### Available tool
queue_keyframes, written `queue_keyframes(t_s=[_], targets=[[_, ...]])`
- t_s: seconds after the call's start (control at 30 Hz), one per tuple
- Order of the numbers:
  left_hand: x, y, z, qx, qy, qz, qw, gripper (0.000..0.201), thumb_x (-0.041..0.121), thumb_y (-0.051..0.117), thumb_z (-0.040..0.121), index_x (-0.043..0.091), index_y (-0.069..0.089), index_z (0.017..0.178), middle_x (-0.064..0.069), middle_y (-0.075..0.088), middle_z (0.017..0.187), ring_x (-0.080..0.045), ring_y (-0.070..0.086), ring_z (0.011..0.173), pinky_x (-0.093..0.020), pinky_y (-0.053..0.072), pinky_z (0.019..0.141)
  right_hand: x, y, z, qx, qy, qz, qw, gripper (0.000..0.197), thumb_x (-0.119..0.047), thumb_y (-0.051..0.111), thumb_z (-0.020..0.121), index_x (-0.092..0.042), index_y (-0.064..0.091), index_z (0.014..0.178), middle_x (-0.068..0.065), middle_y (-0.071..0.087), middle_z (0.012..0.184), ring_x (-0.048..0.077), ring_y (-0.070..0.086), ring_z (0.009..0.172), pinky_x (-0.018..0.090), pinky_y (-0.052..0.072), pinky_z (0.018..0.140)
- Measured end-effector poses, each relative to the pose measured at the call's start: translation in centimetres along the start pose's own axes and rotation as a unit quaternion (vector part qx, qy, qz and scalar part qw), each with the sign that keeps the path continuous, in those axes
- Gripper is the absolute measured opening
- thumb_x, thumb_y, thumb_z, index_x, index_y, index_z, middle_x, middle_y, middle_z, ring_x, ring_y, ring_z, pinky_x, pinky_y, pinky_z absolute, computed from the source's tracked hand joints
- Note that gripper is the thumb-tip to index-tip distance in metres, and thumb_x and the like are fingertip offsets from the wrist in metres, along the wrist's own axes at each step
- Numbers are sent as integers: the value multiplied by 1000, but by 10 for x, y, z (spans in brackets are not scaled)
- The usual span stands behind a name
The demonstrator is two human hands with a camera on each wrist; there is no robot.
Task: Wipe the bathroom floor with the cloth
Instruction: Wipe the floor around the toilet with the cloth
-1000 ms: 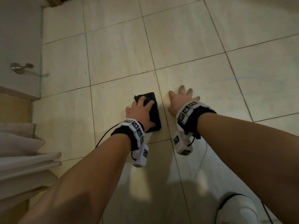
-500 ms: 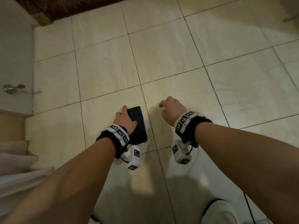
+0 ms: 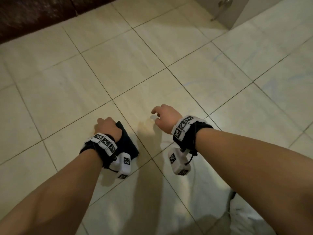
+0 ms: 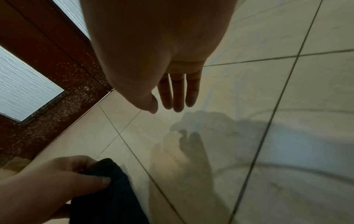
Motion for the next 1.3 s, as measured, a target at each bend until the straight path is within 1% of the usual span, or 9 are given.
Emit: queue_keyframes(t_s=[0.13, 0.37, 0.57, 0.7, 0.77, 0.87, 0.97, 1.13, 1.3], targets=[[-12, -5, -13, 20, 51, -111, 992, 20, 19, 57, 89, 6, 58, 105, -15, 61, 105, -28, 56, 87, -35, 46, 71, -24, 16, 3, -5, -13, 20, 1000, 45, -16, 50, 95, -20, 49, 140, 8, 53, 132, 25, 54, 115, 32, 45, 92], [-22, -34, -56, 38, 83, -244, 966, 20, 12, 71, 80, 16, 53, 88, 4, 53, 82, -14, 50, 73, -27, 36, 56, -64, 33, 3, -24, -53, 71, 996, 54, -24, 63, 89, -21, 49, 141, 5, 61, 126, 22, 58, 113, 25, 43, 86], [-4, -66, -78, 61, 147, -276, 948, 25, 12, 72, 81, 20, 49, 83, 2, 56, 87, -14, 51, 75, -30, 44, 63, -75, 47, -4, -104, -80, 157, 979, 58, -18, 77, 81, -20, 56, 135, 1, 65, 113, 17, 63, 101, 28, 50, 88], [15, -83, -86, 36, 175, -321, 930, 27, 7, 73, 80, 21, 49, 81, 1, 55, 83, -14, 51, 73, -31, 46, 67, -76, 40, -11, -121, -94, 189, 970, 25, -15, 76, 82, -15, 69, 107, 0, 68, 97, 15, 63, 91, 25, 47, 79], [17, -86, -82, 36, 161, -365, 916, 29, 4, 73, 80, 20, 50, 82, 2, 52, 79, -12, 49, 70, -25, 43, 63, -76, 31, -10, -104, -92, 191, 972, 12, -15, 75, 82, -11, 68, 91, 4, 64, 86, 19, 60, 84, 30, 47, 76], [18, -79, -77, 42, 136, -415, 899, 31, 2, 73, 80, 22, 49, 83, 2, 53, 79, -12, 51, 71, -25, 46, 66, -72, 24, -7, -85, -86, 185, 975, 12, -15, 74, 83, -12, 62, 82, 10, 66, 86, 26, 65, 89, 39, 55, 83], [13, -62, -76, 50, 119, -420, 898, 29, 4, 74, 80, 21, 51, 87, 1, 54, 82, -15, 54, 76, -33, 49, 72, -68, 25, -11, -67, -103, 132, 984, 18, -15, 72, 84, -18, 56, 76, 1, 58, 76, 22, 60, 79, 31, 50, 71], [-7, -36, -74, 20, 53, -390, 919, 31, 14, 71, 86, 17, 54, 112, -2, 60, 102, -19, 59, 92, -32, 48, 81, -38, 24, -12, -54, -58, 80, 994, 11, -19, 69, 85, -19, 59, 86, 1, 60, 84, 18, 61, 81, 27, 48, 68], [-38, -23, -69, 12, 8, -339, 941, 33, 14, 68, 87, 16, 55, 117, -6, 55, 113, -23, 57, 94, -36, 47, 88, 1, -17, -3, 30, 9, 24, 999, 20, -24, 68, 85, -15, 59, 100, 5, 61, 92, 23, 59, 83, 32, 48, 67]])
Point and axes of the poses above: each hand's wrist, its own z-axis towards the middle knuckle, its own y-axis out of the palm, x = y × z, the point moved 9 cm from there along z, towards the middle knuckle
